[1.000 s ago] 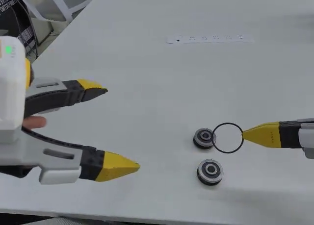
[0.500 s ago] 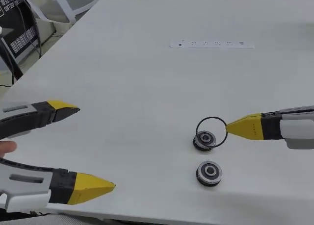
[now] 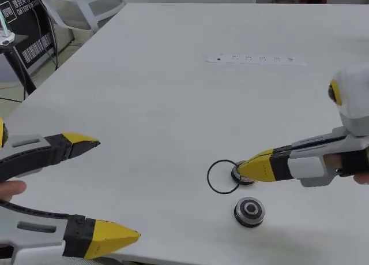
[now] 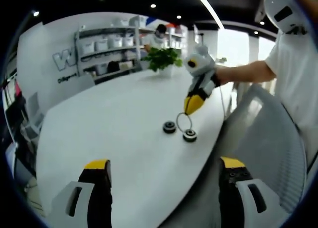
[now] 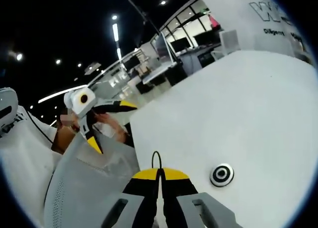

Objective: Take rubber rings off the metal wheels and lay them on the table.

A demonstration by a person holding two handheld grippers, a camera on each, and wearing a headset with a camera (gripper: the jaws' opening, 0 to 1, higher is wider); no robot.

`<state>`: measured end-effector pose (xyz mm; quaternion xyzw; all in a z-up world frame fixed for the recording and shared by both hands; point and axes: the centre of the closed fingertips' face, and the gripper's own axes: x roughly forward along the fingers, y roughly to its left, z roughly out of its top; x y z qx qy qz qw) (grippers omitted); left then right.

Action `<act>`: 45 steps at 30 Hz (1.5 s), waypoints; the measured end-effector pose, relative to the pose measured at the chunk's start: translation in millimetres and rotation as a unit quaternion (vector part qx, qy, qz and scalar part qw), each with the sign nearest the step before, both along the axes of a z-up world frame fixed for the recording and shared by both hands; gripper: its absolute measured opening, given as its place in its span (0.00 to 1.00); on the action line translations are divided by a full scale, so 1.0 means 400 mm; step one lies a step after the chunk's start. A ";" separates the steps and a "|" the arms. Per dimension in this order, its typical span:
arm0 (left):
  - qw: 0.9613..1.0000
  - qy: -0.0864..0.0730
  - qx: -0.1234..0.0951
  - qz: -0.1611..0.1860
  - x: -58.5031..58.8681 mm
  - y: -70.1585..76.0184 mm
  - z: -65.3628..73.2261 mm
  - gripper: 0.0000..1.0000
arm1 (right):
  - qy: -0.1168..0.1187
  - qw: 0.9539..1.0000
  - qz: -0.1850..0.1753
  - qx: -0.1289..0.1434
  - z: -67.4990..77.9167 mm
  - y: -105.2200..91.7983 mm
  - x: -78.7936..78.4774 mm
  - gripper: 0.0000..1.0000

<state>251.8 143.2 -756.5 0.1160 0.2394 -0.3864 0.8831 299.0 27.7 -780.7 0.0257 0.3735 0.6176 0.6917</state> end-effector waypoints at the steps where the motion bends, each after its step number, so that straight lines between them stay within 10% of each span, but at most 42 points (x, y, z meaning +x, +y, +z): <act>1: 1.000 0.001 -0.001 0.000 -0.001 -0.001 -0.001 0.90 | 0.001 1.000 0.003 -0.008 -0.013 0.008 0.000 0.00; 19: 1.000 0.009 0.006 0.000 -0.012 0.005 -0.012 0.89 | 0.017 0.995 0.017 -0.095 -0.168 0.038 -0.004 0.00; 23: 1.000 0.009 0.005 0.001 -0.010 0.005 -0.013 0.89 | -0.015 0.992 0.019 -0.121 -0.194 0.022 0.014 0.01; 35: 1.000 0.009 0.010 -0.009 -0.013 -0.009 -0.011 0.87 | -0.042 0.992 0.020 -0.117 -0.172 -0.009 0.018 0.07; 45: 0.999 0.005 0.015 -0.032 0.009 -0.036 0.000 0.87 | -0.062 0.996 0.018 -0.058 -0.122 -0.074 -0.008 0.15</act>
